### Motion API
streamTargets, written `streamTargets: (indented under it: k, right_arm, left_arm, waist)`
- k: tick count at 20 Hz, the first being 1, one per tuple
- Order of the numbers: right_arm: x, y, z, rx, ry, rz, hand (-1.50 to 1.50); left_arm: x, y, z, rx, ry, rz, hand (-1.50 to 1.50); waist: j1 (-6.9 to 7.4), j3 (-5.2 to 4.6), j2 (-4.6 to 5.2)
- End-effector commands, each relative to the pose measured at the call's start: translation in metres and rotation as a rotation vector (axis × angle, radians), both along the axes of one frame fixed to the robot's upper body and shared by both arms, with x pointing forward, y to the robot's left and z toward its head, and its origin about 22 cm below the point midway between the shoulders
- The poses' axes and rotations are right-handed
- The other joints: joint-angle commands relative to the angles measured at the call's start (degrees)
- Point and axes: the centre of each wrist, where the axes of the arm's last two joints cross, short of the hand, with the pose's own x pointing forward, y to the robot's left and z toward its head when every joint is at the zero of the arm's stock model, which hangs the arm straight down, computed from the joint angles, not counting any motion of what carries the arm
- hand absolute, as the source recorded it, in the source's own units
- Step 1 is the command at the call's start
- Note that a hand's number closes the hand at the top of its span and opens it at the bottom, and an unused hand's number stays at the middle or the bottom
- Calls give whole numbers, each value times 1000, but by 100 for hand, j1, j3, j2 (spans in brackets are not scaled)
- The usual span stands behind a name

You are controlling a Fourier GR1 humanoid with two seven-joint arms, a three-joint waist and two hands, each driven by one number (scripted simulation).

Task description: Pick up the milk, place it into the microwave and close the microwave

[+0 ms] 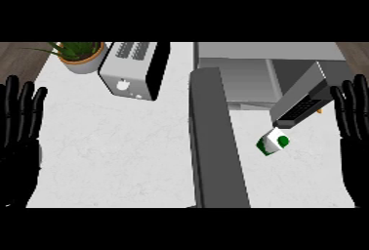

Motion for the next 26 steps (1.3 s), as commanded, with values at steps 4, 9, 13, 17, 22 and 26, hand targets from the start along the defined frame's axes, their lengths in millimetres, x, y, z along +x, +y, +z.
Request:
streamTargets:
  k: [4, 9, 13, 17, 22, 26]
  right_arm:
    - [10, -32, 4, -88, -15, 246, -150]
    - [11, -55, -5, -62, 43, 513, -150]
    - [16, -89, -4, -46, 58, 487, -150]
    - [5, -85, -24, -66, 103, 447, -150]
    - [24, -82, -36, -107, 138, 408, -150]
    - [26, -100, -38, -105, 170, 368, -150]
  left_arm:
    - [3, 10, -5, 26, 54, -17, -150]
    - [-8, 6, -20, -179, 161, -112, -150]
    - [-47, 25, -6, -164, 171, -147, -150]
    - [-75, 26, 7, -158, 167, -139, -150]
    - [-89, 39, -4, -178, 175, -136, -150]
    - [-119, 44, 2, -168, 166, -130, -150]
  waist:
    - [-16, 148, 41]
    - [5, 148, 32]
    - [36, 144, 25]
    - [12, 144, 27]
    - [32, 143, 32]
    - [56, 142, 24]
